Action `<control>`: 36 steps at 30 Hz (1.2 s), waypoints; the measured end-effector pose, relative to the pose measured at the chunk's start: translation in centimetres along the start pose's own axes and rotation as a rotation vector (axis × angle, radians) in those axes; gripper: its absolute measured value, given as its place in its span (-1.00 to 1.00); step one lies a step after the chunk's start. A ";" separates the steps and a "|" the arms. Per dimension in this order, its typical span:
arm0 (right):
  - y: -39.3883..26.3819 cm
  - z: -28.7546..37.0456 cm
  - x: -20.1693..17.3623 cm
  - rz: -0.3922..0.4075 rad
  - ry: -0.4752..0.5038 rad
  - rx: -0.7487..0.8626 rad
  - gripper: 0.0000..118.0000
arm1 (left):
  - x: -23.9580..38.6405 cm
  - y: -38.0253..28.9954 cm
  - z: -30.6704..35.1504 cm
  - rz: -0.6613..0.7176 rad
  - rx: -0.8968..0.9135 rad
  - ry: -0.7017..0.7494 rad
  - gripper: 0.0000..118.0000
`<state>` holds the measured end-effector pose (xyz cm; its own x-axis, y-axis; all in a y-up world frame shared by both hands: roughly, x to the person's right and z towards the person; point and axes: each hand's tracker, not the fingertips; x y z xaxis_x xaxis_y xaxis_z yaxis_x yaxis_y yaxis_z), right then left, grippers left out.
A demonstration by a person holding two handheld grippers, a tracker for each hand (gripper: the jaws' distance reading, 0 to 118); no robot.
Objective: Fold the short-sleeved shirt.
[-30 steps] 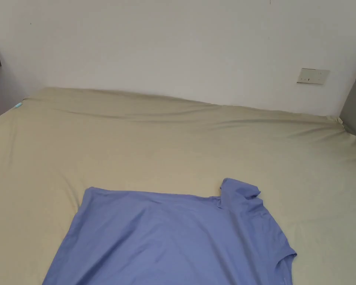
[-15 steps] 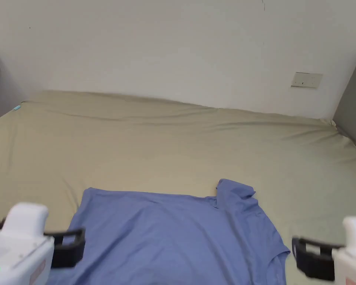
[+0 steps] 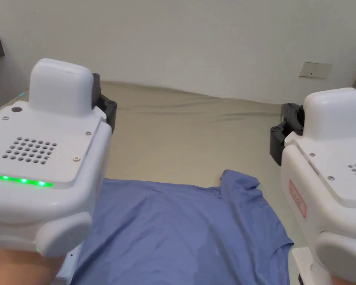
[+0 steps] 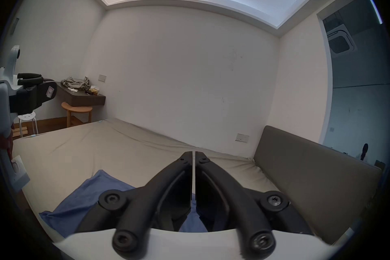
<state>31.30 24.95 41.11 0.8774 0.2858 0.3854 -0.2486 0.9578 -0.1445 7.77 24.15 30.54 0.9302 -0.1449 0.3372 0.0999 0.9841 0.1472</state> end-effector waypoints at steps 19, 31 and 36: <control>-13.3 -12.5 0.3 -0.003 0.037 -0.300 -0.96 | -1.5 -25.1 -17.6 -0.021 -0.721 -0.060 -0.77; -22.1 -17.2 6.6 -0.025 -0.058 -0.532 -0.96 | -6.6 -37.5 -34.6 0.089 -0.956 0.060 0.97; -24.5 -18.1 7.4 -0.023 -0.074 -0.609 -0.96 | -5.4 -39.6 -36.6 0.097 -1.005 0.025 0.70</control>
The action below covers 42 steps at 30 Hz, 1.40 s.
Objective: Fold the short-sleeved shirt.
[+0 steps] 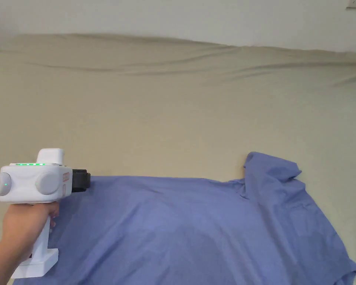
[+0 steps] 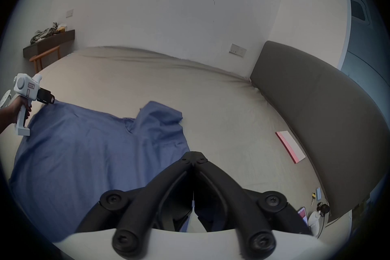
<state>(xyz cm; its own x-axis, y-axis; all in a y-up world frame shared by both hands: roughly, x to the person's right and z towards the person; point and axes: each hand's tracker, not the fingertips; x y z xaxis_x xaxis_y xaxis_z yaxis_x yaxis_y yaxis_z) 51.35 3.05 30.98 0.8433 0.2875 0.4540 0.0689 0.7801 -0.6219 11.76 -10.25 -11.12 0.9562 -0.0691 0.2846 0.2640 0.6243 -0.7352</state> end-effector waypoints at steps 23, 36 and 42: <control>5.7 -19.8 -0.6 -0.016 0.154 -0.310 0.91 | 2.7 -3.5 18.6 -0.260 0.345 -0.002 -1.00; 3.2 -23.2 -2.3 0.003 0.209 -0.397 -0.92 | 1.3 -7.2 19.5 -0.242 0.311 0.015 -1.00; 4.4 -16.7 -0.9 0.076 0.111 -0.231 -0.92 | 1.0 -6.5 22.3 -0.210 0.366 0.028 -1.00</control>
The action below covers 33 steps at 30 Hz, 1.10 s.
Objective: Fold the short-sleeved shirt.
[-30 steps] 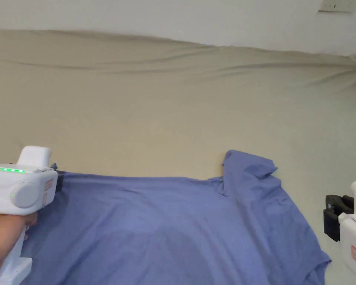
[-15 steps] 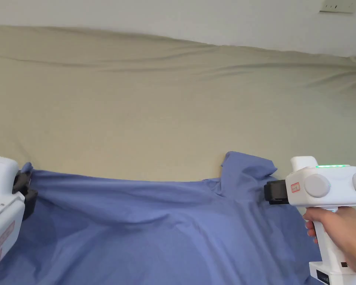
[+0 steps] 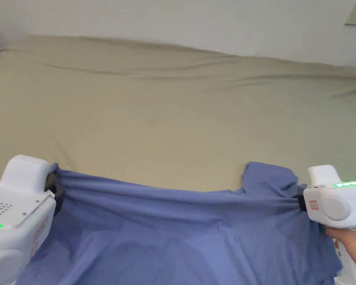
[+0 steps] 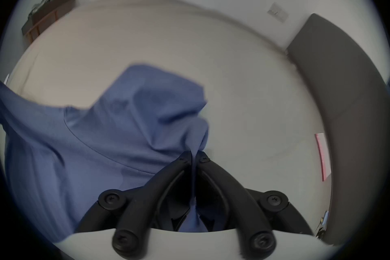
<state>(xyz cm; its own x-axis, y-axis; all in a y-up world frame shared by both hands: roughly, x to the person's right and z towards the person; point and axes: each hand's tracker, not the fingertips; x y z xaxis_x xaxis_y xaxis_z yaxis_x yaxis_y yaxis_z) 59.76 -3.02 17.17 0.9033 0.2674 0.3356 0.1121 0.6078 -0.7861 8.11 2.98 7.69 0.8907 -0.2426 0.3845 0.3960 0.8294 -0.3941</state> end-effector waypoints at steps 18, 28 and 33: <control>-2.6 42.1 5.0 -0.154 -0.213 0.799 -0.92 | -7.2 10.5 24.8 0.116 0.540 0.167 -1.00; -2.2 54.1 6.0 -0.143 -0.293 1.007 -0.92 | -10.1 13.9 34.7 0.166 0.722 0.201 -1.00; -0.4 56.8 6.8 -0.127 -0.309 1.050 -0.92 | -11.9 16.5 36.6 0.190 0.766 0.195 -1.00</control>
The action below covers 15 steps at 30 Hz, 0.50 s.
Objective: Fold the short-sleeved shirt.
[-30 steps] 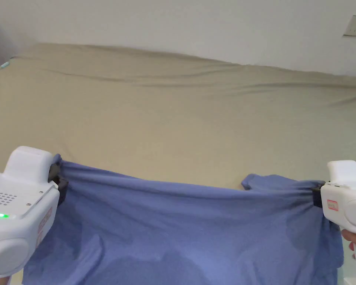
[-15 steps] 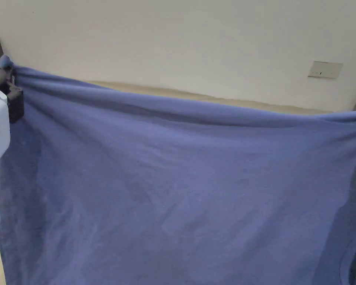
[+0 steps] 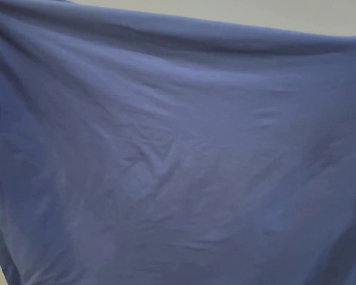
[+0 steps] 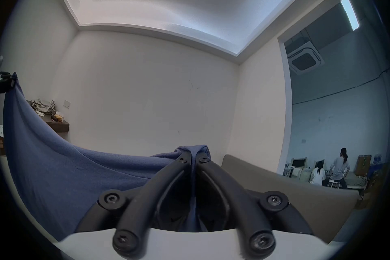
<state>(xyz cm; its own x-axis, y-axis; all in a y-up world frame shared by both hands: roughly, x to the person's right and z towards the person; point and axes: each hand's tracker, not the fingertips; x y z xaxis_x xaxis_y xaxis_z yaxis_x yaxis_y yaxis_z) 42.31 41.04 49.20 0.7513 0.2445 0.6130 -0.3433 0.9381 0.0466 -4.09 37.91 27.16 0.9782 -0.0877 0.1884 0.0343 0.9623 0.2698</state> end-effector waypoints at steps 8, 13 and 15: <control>2.0 -5.9 -0.3 0.015 0.003 -0.001 -0.92 | 0.2 2.9 -6.1 -0.023 -0.008 0.000 -1.00; 1.8 -11.4 -1.5 0.024 0.008 -0.039 -0.92 | 1.4 2.7 -11.4 -0.042 -0.056 0.004 -1.00; 1.4 -14.1 -2.2 0.030 0.002 -0.052 -0.92 | 2.2 2.4 -13.4 -0.070 -0.064 0.015 -1.00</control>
<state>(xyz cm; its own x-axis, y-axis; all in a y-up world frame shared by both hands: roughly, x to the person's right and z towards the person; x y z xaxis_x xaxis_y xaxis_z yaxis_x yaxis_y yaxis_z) 48.12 45.25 36.85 0.7424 0.2732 0.6117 -0.3362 0.9417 -0.0125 0.89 43.46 15.53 0.9759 -0.1515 0.1570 0.1149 0.9686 0.2205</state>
